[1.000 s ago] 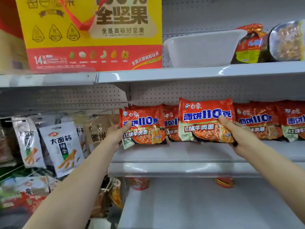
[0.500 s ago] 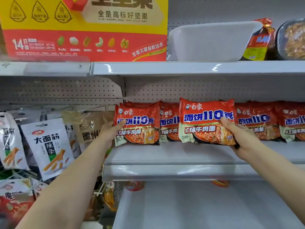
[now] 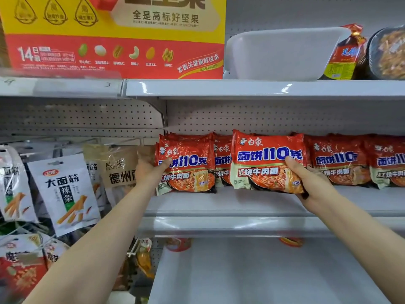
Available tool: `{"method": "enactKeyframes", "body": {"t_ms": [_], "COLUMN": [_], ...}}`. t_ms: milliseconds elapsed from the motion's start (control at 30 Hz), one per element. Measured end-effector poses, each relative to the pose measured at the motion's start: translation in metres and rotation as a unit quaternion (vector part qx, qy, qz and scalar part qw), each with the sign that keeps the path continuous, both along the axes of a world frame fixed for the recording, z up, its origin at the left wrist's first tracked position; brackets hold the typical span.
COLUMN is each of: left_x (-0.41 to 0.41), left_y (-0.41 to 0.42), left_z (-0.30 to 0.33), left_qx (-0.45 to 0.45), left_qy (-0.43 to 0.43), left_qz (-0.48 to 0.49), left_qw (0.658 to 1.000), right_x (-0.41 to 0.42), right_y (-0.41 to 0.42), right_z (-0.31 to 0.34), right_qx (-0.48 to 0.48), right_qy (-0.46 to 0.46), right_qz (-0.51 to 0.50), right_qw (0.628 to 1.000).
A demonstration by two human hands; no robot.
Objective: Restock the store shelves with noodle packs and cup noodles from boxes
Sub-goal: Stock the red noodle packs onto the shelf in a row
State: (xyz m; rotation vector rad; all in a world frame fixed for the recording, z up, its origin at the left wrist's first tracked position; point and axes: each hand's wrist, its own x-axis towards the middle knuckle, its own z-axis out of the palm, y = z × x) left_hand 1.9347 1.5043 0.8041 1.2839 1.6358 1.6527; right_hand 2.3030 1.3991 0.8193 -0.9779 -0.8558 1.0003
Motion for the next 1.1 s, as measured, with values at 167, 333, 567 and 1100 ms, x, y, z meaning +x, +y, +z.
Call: {"method": "enactKeyframes", "body": {"t_ms": [167, 333, 567, 1100], "left_x": [0.059, 0.118, 0.136, 0.113], "left_y": [-0.054, -0.087, -0.093, -0.079], "left_z": [0.016, -0.002, -0.015, -0.005], "left_qx": [0.127, 0.101, 0.109, 0.089], "left_qy": [0.093, 0.002, -0.091, -0.077], "left_qz": [-0.054, -0.192, -0.166, -0.167], "left_qw": [0.986, 0.976, 0.976, 0.979], "right_x": [-0.02, -0.038, -0.042, -0.027], "right_y": [-0.001, -0.009, -0.008, 0.009], "right_z": [-0.002, -0.009, -0.019, -0.02], "right_qx": [0.02, 0.032, 0.031, 0.043], "right_qy": [0.024, 0.016, -0.005, -0.039], "right_qz": [0.008, 0.03, -0.028, -0.114], "right_qw": [0.999, 0.999, 0.999, 0.992]}}
